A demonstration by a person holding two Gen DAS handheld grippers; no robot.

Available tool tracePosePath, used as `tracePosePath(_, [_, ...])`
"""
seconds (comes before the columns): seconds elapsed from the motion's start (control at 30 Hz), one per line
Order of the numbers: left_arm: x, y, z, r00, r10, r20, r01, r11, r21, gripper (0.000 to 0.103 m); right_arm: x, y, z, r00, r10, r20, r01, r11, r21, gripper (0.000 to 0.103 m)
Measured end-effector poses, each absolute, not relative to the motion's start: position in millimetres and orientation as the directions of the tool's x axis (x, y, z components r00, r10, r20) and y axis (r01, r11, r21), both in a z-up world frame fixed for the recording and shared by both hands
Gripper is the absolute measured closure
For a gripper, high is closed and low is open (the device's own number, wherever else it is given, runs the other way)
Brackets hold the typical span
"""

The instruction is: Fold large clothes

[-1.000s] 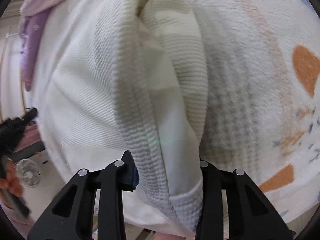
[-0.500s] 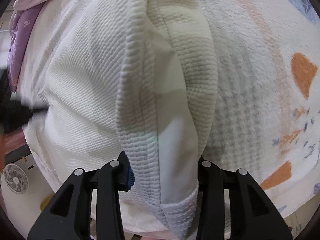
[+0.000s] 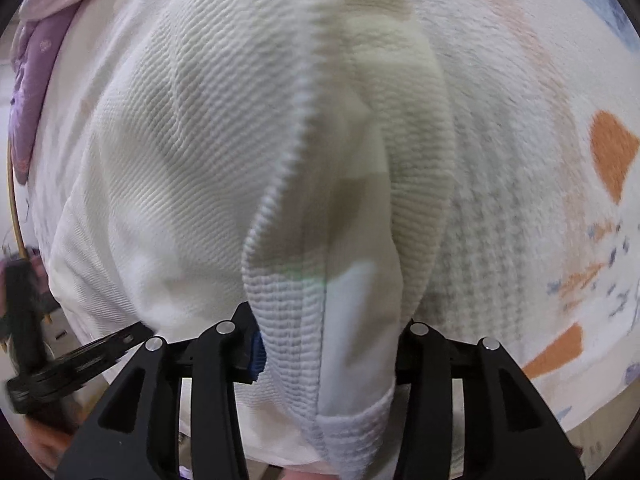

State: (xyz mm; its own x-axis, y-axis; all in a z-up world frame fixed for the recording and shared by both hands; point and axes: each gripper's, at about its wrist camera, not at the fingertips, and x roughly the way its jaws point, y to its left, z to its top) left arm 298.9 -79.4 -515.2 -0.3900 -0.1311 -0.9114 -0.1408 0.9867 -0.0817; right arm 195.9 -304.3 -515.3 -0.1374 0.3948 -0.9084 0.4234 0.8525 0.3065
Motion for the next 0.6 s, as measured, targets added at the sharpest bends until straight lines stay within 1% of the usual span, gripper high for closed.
tracePosePath(0.03, [302.3,-78.5,-517.9,-0.415,-0.131,-0.901,-0.18,0.982,-0.06,0.099,195.4,-302.9,-513.2,-0.124,0.399,-0.909,0.418,0.851,0.317,0.062])
tracePosePath(0.1, [296.3,-80.0,-510.9,-0.392,-0.115,-0.913,-0.19,0.981,-0.042,0.101,181.3,-302.5,-508.3,-0.086,0.419,-0.904,0.417,0.839,0.349,0.062])
tracePosePath(0.17, [264.3,-89.0,-487.8,-0.354,-0.066,-0.933,-0.118,0.993,-0.025,0.101,177.6,-305.1,-505.7,-0.073,0.435,-0.898,0.433,0.825,0.364,0.062])
tracePosePath(0.2, [245.4,-87.8,-479.6,-0.366,-0.076,-0.927,-0.117,0.992,-0.035,0.101,177.5,-306.6,-505.8,-0.081,0.437,-0.896,0.444,0.821,0.36,0.062])
tracePosePath(0.23, [227.1,-80.8,-482.4,-0.382,-0.099,-0.919,-0.161,0.986,-0.04,0.102,179.3,-307.9,-505.7,-0.097,0.43,-0.897,0.445,0.825,0.347,0.062])
tracePosePath(0.27, [212.1,-74.4,-491.4,-0.35,-0.106,-0.931,-0.188,0.981,-0.042,0.101,183.8,-307.9,-506.3,-0.117,0.419,-0.901,0.43,0.839,0.334,0.061])
tracePosePath(0.3, [201.8,-73.6,-510.2,-0.32,-0.104,-0.942,-0.166,0.985,-0.052,0.099,192.8,-306.3,-505.1,-0.129,0.414,-0.901,0.417,0.847,0.329,0.06])
tracePosePath(0.33, [202.4,-75.5,-515.8,-0.282,-0.09,-0.955,-0.156,0.987,-0.047,0.098,193.5,-305.5,-505.1,-0.132,0.417,-0.899,0.409,0.849,0.334,0.059])
tracePosePath(0.4, [206.1,-81.8,-518.7,-0.311,-0.046,-0.949,-0.165,0.986,0.007,0.1,189.7,-306.4,-501.5,-0.104,0.428,-0.898,0.396,0.846,0.357,0.059])
tracePosePath(0.47, [191.2,-90.1,-507.7,-0.301,-0.014,-0.953,-0.111,0.994,0.021,0.101,178.7,-309.5,-498.4,-0.076,0.438,-0.896,0.39,0.84,0.378,0.059])
tracePosePath(0.53, [162.8,-96.0,-496.9,-0.333,-0.051,-0.941,-0.096,0.995,-0.02,0.101,164.2,-319.4,-491.9,-0.074,0.444,-0.893,0.403,0.832,0.38,0.059])
tracePosePath(0.6, [125.6,-92.3,-513.2,-0.371,-0.087,-0.924,-0.126,0.991,-0.043,0.101,163.8,-324.6,-492.9,-0.085,0.44,-0.894,0.407,0.834,0.372,0.058])
